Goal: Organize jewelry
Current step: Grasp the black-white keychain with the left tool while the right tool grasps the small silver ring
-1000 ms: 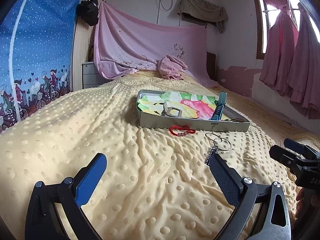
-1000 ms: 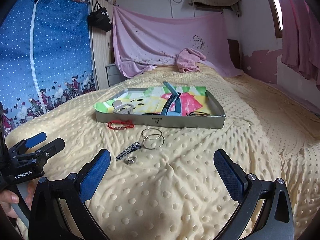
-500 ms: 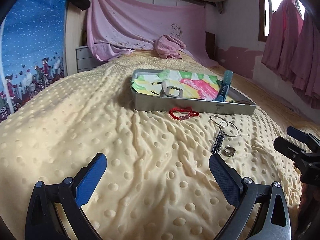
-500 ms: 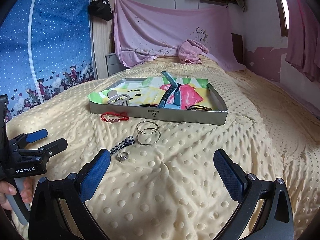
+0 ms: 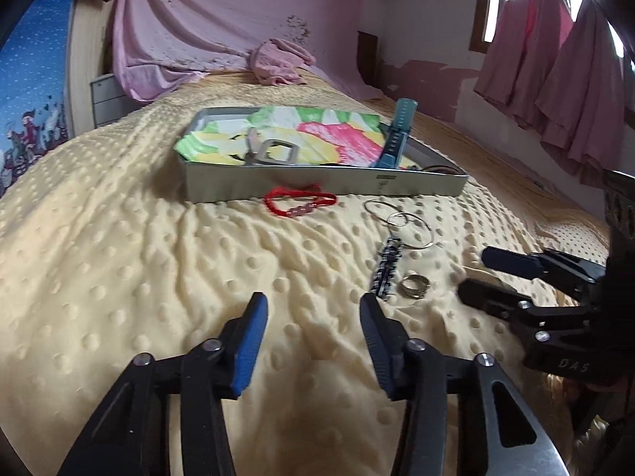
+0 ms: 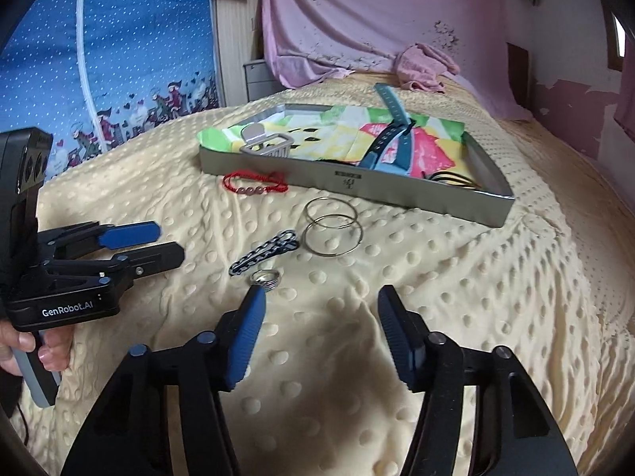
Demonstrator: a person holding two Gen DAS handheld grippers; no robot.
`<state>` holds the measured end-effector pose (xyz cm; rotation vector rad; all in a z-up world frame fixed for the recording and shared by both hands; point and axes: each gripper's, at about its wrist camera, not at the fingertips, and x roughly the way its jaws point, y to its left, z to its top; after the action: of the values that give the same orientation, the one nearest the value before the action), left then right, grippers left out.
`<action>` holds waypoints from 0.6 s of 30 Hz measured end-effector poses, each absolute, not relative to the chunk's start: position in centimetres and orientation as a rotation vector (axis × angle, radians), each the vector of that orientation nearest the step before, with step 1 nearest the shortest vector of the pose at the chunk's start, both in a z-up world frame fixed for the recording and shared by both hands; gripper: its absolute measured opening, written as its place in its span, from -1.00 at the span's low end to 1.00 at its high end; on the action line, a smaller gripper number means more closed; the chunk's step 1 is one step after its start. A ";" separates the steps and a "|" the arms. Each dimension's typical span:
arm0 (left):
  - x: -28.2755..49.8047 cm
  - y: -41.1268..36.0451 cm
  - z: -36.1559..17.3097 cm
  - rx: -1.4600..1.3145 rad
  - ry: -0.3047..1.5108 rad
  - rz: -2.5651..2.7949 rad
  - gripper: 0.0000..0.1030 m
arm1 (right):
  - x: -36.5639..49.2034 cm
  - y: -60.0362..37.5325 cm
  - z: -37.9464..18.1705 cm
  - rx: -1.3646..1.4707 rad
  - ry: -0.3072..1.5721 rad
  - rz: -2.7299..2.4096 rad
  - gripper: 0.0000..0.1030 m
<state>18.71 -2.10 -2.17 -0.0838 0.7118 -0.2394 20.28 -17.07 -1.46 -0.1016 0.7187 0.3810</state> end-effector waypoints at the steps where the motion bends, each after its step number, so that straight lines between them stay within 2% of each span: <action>1: 18.9 -2.3 -2.2 -0.084 0.714 -0.254 -0.30 | 20.5 -16.8 -1.6 -0.105 0.725 0.389 -0.08; 4: 19.8 -2.7 -2.3 -0.091 0.728 -0.303 -0.47 | 21.0 -16.4 -2.0 -0.115 0.743 0.407 -0.20; 7: 20.5 -3.1 -2.4 -0.104 0.741 -0.349 -0.59 | 21.0 -16.1 -2.3 -0.119 0.754 0.424 -0.22; 18: 21.9 -2.8 -3.5 -0.166 0.782 -0.383 -0.70 | 22.1 -14.3 -2.9 -0.164 0.765 0.457 -0.22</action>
<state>21.93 -2.76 -3.49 -0.1665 0.7818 -0.3833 22.07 -14.32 -2.88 -0.1644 0.7650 0.4573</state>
